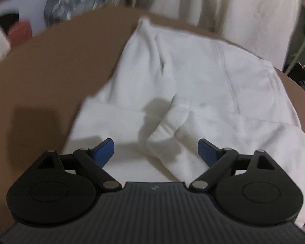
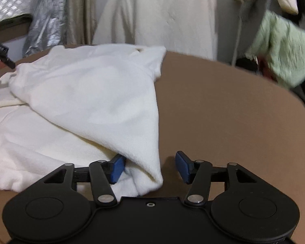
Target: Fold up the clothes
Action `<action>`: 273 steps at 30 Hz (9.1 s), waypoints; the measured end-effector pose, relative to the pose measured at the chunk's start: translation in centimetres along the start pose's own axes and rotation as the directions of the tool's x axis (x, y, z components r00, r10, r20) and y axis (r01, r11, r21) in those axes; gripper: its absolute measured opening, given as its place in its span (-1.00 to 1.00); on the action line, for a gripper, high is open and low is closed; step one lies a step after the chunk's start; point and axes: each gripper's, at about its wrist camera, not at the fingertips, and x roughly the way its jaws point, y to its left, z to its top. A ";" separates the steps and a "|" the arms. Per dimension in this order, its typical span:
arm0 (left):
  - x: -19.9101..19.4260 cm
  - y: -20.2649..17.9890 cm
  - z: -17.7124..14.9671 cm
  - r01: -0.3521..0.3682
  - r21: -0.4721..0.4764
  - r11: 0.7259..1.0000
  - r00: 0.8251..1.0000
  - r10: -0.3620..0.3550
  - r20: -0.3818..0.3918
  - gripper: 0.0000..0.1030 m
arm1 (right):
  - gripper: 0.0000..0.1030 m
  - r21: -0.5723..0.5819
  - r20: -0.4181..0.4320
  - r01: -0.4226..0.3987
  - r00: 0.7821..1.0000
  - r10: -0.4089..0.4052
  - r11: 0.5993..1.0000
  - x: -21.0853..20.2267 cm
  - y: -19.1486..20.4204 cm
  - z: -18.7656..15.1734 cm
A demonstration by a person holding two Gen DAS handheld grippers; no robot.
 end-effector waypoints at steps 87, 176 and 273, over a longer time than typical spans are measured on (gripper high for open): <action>-5.6 2.5 -1.7 0.171 0.325 0.930 0.985 -0.161 -0.059 0.55 | 0.78 -0.108 -0.208 0.224 0.948 -0.242 0.969 5.6 1.1 19.5; -7.5 12.5 -7.4 0.199 -0.045 0.979 0.980 -0.199 -0.001 -0.85 | -0.34 0.638 0.026 -0.188 0.974 0.224 0.747 -1.9 -3.8 7.7; -9.4 9.6 -11.6 0.096 0.020 0.995 0.995 -0.096 -0.008 -0.89 | -0.75 0.518 0.042 -0.252 0.962 0.270 0.817 -4.5 -4.8 4.0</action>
